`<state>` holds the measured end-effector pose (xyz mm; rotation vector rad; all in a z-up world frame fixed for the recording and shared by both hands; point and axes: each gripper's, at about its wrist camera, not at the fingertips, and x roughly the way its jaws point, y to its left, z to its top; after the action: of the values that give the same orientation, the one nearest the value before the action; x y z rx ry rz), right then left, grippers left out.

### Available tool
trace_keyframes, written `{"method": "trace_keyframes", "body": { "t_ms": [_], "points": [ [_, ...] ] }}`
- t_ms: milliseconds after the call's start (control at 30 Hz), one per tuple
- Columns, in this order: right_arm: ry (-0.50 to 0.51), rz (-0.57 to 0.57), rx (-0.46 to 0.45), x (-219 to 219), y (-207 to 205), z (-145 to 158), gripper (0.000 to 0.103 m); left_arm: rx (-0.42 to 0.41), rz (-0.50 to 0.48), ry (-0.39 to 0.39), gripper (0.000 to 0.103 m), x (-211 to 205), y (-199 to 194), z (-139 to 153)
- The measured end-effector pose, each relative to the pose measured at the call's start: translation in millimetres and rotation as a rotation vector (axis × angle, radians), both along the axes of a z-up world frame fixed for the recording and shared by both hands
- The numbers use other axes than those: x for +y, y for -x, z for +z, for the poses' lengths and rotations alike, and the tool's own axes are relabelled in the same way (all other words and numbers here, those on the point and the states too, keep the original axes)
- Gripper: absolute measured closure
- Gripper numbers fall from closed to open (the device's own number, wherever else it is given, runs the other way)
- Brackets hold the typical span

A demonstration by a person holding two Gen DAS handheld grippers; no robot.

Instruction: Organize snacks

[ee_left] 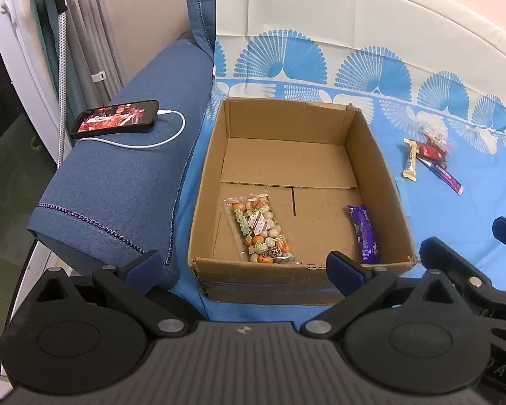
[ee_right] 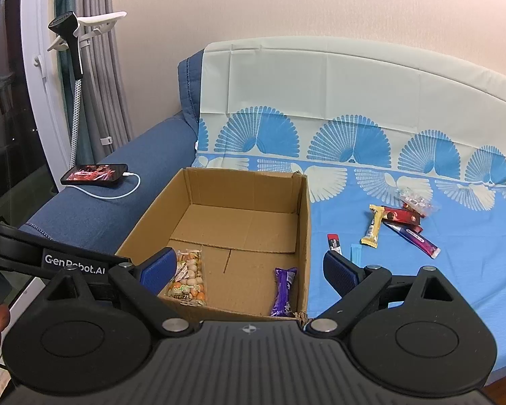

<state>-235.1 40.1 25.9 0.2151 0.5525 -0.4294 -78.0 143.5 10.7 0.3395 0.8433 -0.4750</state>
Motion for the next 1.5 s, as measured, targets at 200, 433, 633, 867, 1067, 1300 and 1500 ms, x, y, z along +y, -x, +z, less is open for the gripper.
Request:
{"method": "trace_keyframes", "body": {
  "t_ms": [200, 433, 633, 867, 1067, 1300, 1500],
  "points": [
    [-0.008, -0.005, 0.004, -0.9, -2.8, -2.4, 0.008, 0.002, 0.001, -0.003, 0.0, 0.0, -0.8, -0.5],
    [-0.018, -0.014, -0.003, -3.2, -2.8, -5.0, 0.008, 0.003, 0.0, -0.011, 0.0, -0.4, -2.4, -1.6],
    [-0.032, -0.018, -0.014, -6.5, -0.3, -6.8, 0.008, 0.002, 0.002, -0.027, 0.0, -4.4, -3.5, -2.5],
    [-0.058, -0.04, -0.024, -14.9, 4.3, -11.2, 0.008, 0.006, 0.002, -0.044, 0.0, -11.0, -3.9, -2.1],
    [-0.083, -0.07, -0.043, -24.7, 8.0, -13.2, 0.008, 0.005, 0.003, -0.056, 0.0, -19.7, -5.6, 1.1],
    [-0.104, -0.14, -0.074, -52.9, 21.1, -16.0, 0.008, -0.02, -0.032, -0.076, 0.0, -48.4, -5.3, 9.3],
    [-0.1, -0.266, -0.086, -99.7, 42.4, -24.1, 0.008, -0.012, -0.086, -0.081, 0.0, -95.0, -7.5, 16.2]
  ]
}}
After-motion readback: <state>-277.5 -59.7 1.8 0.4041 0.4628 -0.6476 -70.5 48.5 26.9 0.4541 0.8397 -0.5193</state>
